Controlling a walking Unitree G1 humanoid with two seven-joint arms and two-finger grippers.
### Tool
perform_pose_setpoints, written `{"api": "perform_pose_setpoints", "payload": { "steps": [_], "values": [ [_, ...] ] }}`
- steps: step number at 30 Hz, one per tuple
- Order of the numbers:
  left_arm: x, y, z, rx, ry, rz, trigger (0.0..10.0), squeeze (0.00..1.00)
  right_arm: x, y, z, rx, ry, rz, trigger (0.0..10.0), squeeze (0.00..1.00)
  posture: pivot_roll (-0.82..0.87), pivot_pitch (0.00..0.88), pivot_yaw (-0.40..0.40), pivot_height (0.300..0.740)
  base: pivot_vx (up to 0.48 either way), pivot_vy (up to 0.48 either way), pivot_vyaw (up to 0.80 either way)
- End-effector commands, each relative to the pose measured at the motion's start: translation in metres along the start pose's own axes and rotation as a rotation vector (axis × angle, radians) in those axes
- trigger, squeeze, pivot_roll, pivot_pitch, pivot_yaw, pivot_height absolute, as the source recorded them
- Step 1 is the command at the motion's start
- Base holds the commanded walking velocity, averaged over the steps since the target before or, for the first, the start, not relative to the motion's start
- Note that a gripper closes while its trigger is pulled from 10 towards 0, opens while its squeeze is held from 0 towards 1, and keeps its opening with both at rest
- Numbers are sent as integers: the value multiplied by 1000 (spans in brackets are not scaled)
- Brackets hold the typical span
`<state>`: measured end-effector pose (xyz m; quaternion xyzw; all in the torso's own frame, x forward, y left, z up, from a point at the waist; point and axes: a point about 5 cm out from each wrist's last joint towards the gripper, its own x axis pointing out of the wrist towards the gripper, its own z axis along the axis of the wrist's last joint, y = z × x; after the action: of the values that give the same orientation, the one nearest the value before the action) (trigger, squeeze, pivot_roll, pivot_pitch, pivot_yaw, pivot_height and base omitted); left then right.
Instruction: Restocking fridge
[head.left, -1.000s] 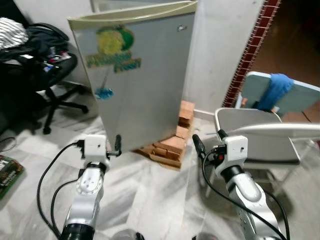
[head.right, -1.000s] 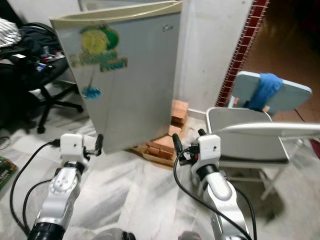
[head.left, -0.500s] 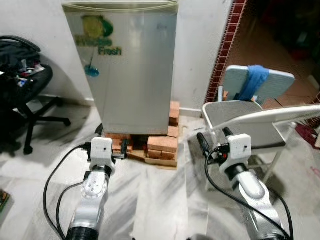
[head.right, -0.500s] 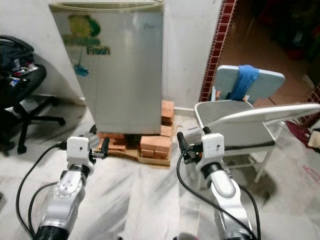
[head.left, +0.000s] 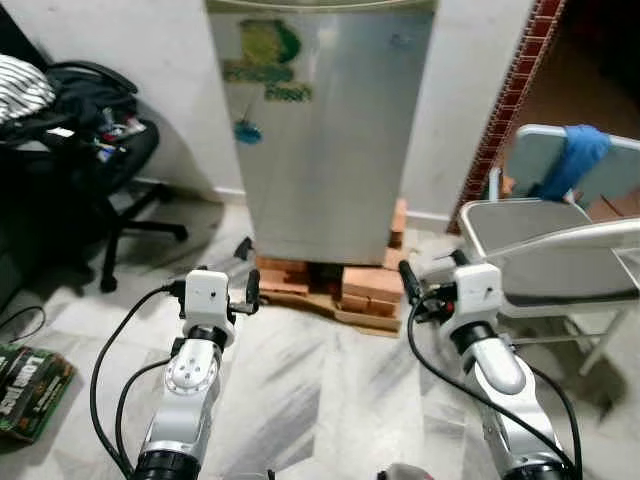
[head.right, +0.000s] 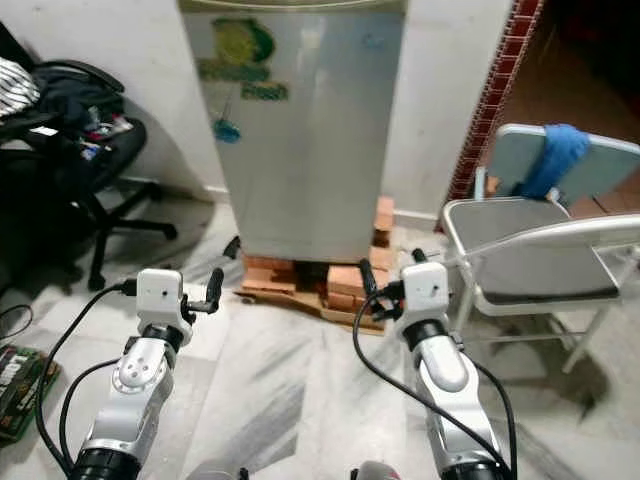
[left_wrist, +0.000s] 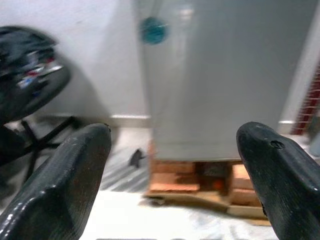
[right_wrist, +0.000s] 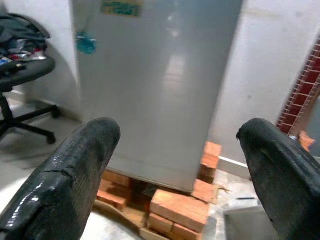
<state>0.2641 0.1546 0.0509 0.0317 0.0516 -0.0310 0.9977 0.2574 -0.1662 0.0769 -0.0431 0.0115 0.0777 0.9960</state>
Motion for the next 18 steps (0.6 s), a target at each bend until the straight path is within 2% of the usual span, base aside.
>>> {"api": "perform_pose_setpoints", "payload": {
  "steps": [1, 3, 7, 18],
  "values": [
    [0, 6, 1, -7, -1, 12, 10000, 0, 1, 6, 5, -52, -19, 8, 10000, 0, -30, 3, 31, 740, 0, 480, 0],
    [0, 6, 1, -10, -2, 8, 10000, 0, 1, 5, 3, -67, -6, -2, 10000, 0, -31, 4, 31, 740, 0, 480, 0],
    [1, 3, 5, 0, -34, -21, 10000, 0, 0, 8, 2, -20, 5, 40, 10000, 0, -34, 5, 30, 740, 0, 460, 0],
    [0, 5, 4, -8, -23, -1, 10000, 0, 2, 4, 4, -13, 11, 32, 10000, 0, -34, 7, 27, 740, 0, 432, -800]
  ]
}}
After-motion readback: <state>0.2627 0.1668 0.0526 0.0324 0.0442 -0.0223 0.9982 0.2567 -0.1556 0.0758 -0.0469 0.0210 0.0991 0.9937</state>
